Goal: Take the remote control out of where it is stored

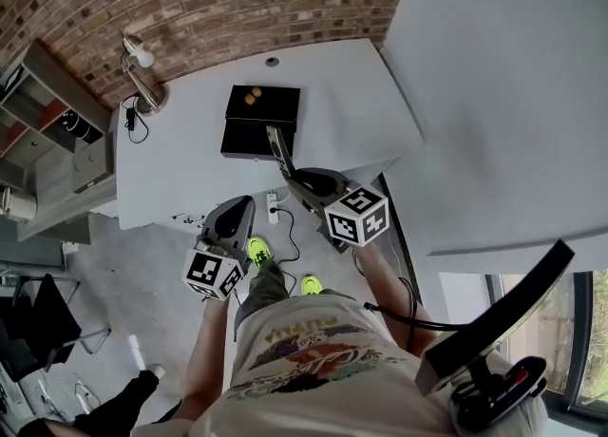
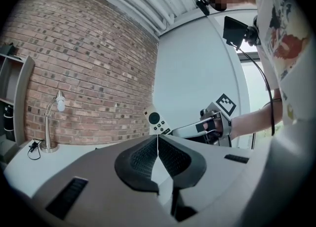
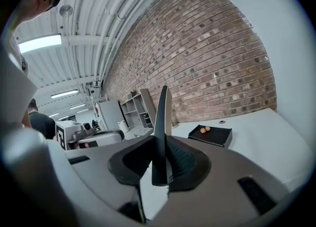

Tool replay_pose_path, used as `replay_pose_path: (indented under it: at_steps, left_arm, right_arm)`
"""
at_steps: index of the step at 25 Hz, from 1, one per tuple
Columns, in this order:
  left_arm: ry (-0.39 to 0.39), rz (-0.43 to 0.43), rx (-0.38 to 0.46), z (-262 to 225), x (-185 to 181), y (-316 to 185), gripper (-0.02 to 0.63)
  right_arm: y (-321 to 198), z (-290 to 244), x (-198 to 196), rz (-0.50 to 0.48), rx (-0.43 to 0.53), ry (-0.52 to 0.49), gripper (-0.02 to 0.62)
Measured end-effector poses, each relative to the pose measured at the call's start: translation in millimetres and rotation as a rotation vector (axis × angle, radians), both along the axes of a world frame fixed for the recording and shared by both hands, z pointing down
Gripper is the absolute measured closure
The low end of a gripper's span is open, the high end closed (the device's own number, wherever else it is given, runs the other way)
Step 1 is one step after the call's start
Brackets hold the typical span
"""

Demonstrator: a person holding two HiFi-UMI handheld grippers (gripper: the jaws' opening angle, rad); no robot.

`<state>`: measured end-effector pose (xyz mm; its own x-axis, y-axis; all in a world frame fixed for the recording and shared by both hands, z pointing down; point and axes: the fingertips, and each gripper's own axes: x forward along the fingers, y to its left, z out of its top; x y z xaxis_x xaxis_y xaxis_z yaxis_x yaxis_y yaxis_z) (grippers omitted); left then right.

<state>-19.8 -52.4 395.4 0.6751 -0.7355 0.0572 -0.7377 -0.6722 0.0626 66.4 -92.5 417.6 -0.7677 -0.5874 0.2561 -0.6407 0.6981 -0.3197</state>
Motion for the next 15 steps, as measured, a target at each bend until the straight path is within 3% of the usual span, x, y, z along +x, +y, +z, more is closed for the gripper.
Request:
replay_pose_path:
  at_steps: [15]
  left_arm:
    - [-0.016, -0.057, -0.004, -0.3, 19.5, 81.8, 0.598]
  right_arm:
    - [73.4, 2.8, 24.9, -0.025, -0.011, -0.04, 0.511]
